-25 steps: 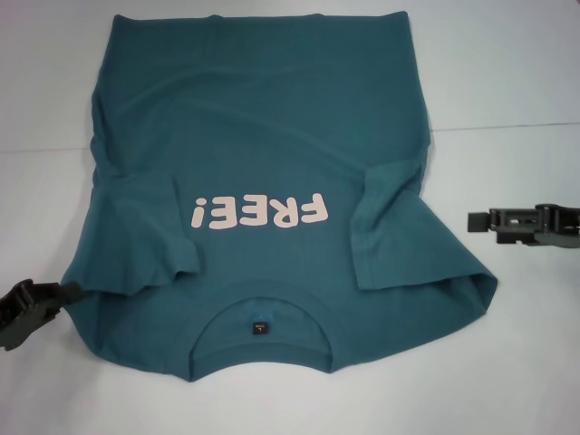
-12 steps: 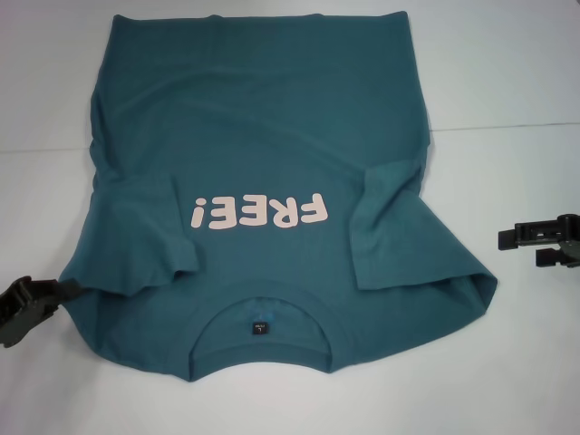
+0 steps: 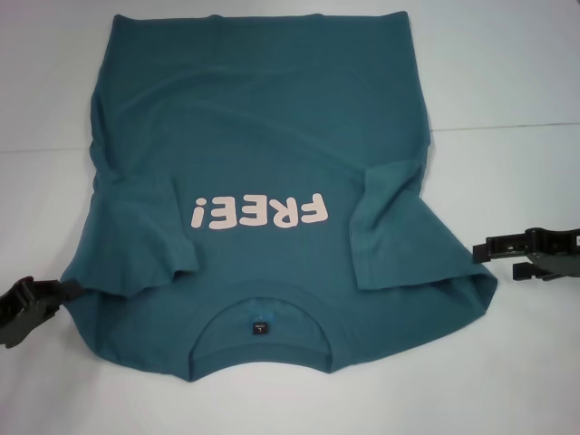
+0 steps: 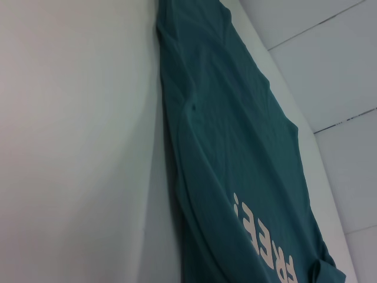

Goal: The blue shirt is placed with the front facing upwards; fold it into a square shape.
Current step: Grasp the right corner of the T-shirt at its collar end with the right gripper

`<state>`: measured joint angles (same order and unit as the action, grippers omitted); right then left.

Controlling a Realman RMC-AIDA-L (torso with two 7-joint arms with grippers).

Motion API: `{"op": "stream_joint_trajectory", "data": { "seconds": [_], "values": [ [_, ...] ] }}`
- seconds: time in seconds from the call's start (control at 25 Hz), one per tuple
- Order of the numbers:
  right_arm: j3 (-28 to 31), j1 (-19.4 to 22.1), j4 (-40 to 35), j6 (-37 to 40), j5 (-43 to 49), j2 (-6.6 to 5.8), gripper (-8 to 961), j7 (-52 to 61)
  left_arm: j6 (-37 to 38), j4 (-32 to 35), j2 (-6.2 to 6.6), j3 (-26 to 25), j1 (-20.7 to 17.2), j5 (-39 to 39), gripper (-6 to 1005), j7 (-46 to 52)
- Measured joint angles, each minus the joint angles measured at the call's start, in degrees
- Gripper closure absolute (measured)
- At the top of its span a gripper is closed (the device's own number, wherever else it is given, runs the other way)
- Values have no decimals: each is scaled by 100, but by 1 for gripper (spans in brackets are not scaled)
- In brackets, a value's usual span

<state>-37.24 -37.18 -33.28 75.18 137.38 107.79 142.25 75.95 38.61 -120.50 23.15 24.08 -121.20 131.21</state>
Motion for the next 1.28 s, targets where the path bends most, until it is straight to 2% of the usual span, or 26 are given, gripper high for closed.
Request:
{"op": "stream_joint_trajectory", "data": {
  "seconds": [0.4,1.28],
  "values": [
    [-400,-95,-8,-282,27,72,72,-23,-2,-2,-14,-12,-4,0,973,-25],
    [-678,-171,-28,-585,26,205,80,-171,-52,-11,-17,-30,-42,0,972,-38]
  ]
}}
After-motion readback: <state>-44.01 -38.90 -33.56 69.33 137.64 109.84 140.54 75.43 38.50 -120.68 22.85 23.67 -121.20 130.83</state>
